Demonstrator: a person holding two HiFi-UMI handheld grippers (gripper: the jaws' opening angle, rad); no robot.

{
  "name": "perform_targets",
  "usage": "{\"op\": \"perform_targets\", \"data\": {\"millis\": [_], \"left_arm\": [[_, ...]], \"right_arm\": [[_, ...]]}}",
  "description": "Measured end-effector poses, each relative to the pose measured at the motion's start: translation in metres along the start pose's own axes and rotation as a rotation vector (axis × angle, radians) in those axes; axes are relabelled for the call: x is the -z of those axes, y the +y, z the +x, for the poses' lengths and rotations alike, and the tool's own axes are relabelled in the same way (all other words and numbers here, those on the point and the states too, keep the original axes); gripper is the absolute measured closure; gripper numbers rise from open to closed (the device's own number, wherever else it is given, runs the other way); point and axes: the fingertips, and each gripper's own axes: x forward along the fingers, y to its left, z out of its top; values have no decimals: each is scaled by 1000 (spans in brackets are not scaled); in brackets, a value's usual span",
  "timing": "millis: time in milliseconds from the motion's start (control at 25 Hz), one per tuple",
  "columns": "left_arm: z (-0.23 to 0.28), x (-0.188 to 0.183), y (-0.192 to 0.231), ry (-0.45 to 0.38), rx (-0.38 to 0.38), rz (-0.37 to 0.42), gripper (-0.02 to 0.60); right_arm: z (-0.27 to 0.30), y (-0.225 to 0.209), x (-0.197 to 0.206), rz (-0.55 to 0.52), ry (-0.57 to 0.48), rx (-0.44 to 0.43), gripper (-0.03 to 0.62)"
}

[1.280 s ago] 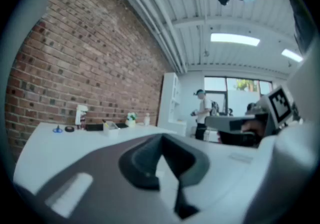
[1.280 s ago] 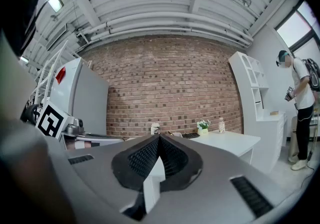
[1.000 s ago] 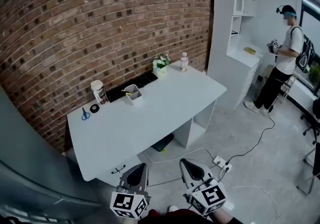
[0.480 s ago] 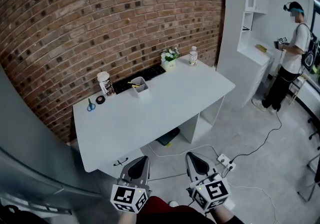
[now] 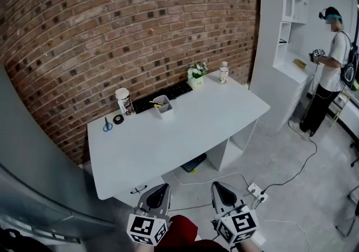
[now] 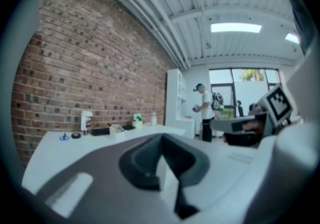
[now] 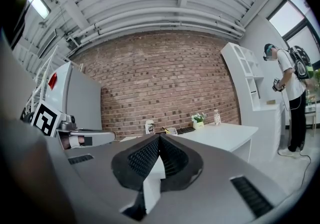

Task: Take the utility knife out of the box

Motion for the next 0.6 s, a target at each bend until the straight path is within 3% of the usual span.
{"op": "perform_targets", "data": {"millis": [160, 320, 600], "left_arm": [[6, -2, 9, 1, -9, 6, 578], [18, -3, 17, 1, -8, 5, 578], [48, 2, 45, 14, -5, -17, 578]], "right_arm": [[8, 1, 0, -9, 37, -2, 586], [23, -7, 5, -30, -10, -14, 586], [62, -11, 2, -34, 18, -18, 586]]}}
